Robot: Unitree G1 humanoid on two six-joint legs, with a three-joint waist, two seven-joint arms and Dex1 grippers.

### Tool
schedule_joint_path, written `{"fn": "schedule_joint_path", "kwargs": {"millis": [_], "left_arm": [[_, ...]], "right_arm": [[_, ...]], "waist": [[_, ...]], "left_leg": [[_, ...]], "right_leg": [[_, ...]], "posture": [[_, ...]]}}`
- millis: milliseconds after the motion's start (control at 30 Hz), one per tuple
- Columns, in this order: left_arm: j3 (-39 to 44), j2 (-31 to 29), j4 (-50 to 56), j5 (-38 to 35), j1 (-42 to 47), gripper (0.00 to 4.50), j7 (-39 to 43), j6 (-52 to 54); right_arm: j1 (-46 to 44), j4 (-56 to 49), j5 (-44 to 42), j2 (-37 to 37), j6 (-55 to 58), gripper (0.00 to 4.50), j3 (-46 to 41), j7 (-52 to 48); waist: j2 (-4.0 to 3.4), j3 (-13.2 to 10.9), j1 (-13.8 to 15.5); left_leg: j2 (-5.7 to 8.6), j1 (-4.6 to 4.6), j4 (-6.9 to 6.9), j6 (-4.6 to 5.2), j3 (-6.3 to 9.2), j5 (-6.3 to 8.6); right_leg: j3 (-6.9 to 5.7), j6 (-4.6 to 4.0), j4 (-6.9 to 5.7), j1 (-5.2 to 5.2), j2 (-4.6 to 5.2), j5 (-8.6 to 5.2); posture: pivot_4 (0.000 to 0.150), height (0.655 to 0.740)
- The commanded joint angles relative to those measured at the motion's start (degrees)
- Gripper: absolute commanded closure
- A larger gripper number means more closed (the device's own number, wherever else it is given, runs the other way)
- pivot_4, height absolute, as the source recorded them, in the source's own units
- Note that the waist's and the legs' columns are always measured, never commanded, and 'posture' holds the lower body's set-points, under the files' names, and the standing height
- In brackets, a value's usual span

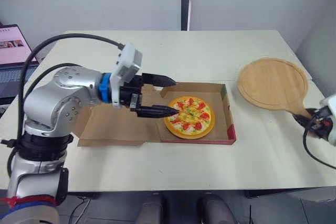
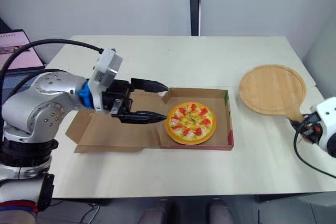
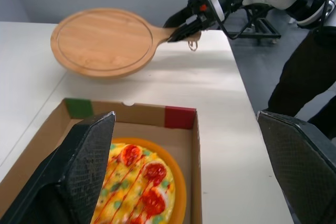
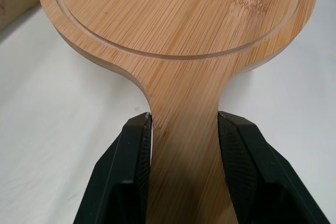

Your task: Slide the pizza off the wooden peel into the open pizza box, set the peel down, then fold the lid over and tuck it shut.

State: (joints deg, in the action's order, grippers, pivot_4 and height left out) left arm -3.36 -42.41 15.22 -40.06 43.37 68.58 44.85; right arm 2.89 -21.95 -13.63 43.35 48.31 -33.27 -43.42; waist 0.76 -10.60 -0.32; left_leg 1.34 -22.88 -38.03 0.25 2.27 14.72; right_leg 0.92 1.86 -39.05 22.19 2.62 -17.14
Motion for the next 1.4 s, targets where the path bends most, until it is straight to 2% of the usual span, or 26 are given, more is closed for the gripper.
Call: {"fn": "schedule_joint_path", "kwargs": {"millis": [33, 233, 467, 567, 733, 767, 867, 967, 1067, 1200, 1400], "left_arm": [[-1.86, 1.69, 1.12, 0.91, 2.20, 0.00, -1.52, -0.28], [-4.84, 5.92, 0.28, 2.78, 3.94, 0.00, -3.94, -1.10], [-5.25, 7.65, -0.31, 3.69, 4.27, 0.00, -4.48, -1.49], [-5.04, 7.75, -0.03, 3.81, 3.87, 0.00, -4.49, -1.40], [-4.26, 7.58, 1.21, 3.37, 2.64, 0.00, -5.27, -0.92], [-3.73, 7.19, 1.75, 2.89, 1.96, 0.00, -5.37, -0.59], [-2.37, 5.65, 2.89, 1.78, 0.20, 0.00, -5.40, 0.27], [0.33, 2.96, 3.52, 2.02, -3.12, 0.00, -6.38, -0.18], [4.41, 2.42, 5.70, 2.06, -7.71, 0.00, -10.32, -1.28], [15.02, 2.95, 10.86, -4.88, -16.73, 0.00, -18.45, 4.65], [32.28, 5.84, 17.57, -11.53, -37.59, 0.00, -29.67, 8.26]], "right_arm": [[1.48, -1.83, -0.93, -0.29, 0.37, 2.89, -2.89, 2.50], [3.14, 2.42, -0.63, -2.61, -2.13, 2.89, -1.38, 6.61], [1.91, 7.72, -2.56, -3.14, -2.24, 2.89, -0.80, 8.57], [3.14, 7.42, -3.22, -2.67, -1.74, 1.92, -1.25, 8.19], [11.43, 1.12, -7.03, -0.36, 0.69, 0.21, -6.13, 3.40], [13.54, -1.44, -8.47, 0.86, 1.05, 0.04, -8.00, 1.08], [16.10, -6.51, -11.27, 3.72, 0.73, 0.04, -10.02, -2.92], [11.82, -8.34, -10.80, 7.59, -2.04, 0.04, -5.91, -2.76], [5.56, -5.82, -9.32, 10.12, -7.97, 0.04, -0.11, -4.04], [-6.46, -3.22, -9.74, 12.58, -15.20, 0.04, 10.55, -8.44], [-29.13, 0.83, -12.52, 11.24, -15.02, 0.04, 28.46, -17.88]], "waist": [[-0.02, 0.01, 0.03], [-0.02, 0.01, 0.04], [-0.03, 0.02, 0.02], [-0.03, 0.02, 0.09], [-0.05, 0.03, 0.35], [-0.06, 0.03, 0.34], [-0.06, 0.04, -0.02], [-0.01, 0.04, -0.94], [-0.01, 0.04, -1.28], [0.07, -0.01, -1.27], [0.09, -0.02, -1.37]], "left_leg": [[0.04, 0.00, 0.01, 0.00, -0.01, 0.00], [0.03, 0.00, 0.01, 0.00, -0.01, 0.00], [0.03, 0.02, 0.02, 0.00, -0.02, 0.00], [0.04, 0.01, 0.01, 0.00, -0.02, 0.00], [0.04, 0.00, 0.03, 0.00, 0.05, 0.00], [0.05, 0.00, 0.02, 0.00, 0.04, 0.00], [0.06, 0.04, 0.00, 0.01, 0.03, 0.00], [-0.08, 0.15, 0.03, 0.00, 0.02, 0.00], [-0.08, 0.16, 0.08, 0.00, 0.03, 0.00], [-0.06, 0.06, 0.05, 0.00, 0.09, 0.00], [-0.06, 0.11, 0.05, -0.01, 0.10, 0.00]], "right_leg": [[0.00, 0.00, -0.01, 0.00, 0.01, 0.00], [0.00, 0.00, 0.00, 0.01, -0.01, 0.00], [0.01, 0.00, 0.00, 0.00, -0.02, 0.00], [0.00, 0.00, 0.00, 0.00, -0.02, 0.00], [-0.03, 0.01, 0.03, -0.04, -0.02, 0.00], [-0.02, 0.01, 0.04, -0.04, -0.02, 0.00], [0.00, 0.02, 0.05, -0.09, -0.01, 0.00], [0.02, 0.02, 0.04, -0.14, -0.12, 0.00], [0.02, 0.01, 0.06, -0.14, -0.14, 0.00], [-0.01, 0.01, 0.10, -0.10, -0.04, 0.00], [0.00, 0.00, 0.09, -0.07, 0.03, 0.00]], "posture": [[0.150, 0.7400], [0.150, 0.7400], [0.150, 0.7400], [0.150, 0.7400], [0.150, 0.7400], [0.150, 0.7400], [0.150, 0.7400], [0.150, 0.7400], [0.150, 0.7400], [0.150, 0.7400], [0.150, 0.7400]]}}
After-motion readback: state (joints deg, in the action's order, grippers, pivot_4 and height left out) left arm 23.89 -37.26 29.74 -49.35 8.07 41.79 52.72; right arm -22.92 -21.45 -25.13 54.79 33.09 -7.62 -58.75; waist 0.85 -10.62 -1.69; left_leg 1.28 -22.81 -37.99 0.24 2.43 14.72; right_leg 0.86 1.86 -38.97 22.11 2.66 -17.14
